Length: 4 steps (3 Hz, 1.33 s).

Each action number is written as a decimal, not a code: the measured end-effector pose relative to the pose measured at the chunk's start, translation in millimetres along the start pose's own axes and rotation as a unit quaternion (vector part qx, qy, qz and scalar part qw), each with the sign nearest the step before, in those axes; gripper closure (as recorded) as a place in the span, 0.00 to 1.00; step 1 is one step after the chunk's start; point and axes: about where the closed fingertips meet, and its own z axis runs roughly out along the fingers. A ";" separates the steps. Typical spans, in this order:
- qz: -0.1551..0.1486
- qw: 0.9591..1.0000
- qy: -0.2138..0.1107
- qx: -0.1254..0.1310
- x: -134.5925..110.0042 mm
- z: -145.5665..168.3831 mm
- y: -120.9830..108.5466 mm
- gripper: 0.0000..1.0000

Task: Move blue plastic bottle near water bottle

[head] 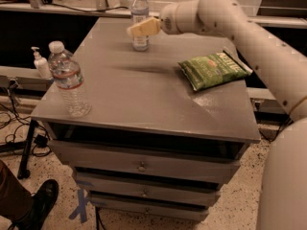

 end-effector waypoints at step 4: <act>0.022 0.997 -0.052 -0.045 -10.8 72.9 19.0 0.62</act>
Offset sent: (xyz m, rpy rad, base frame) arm 0.0493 0.0824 -0.0075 0.1320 -0.0206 0.0960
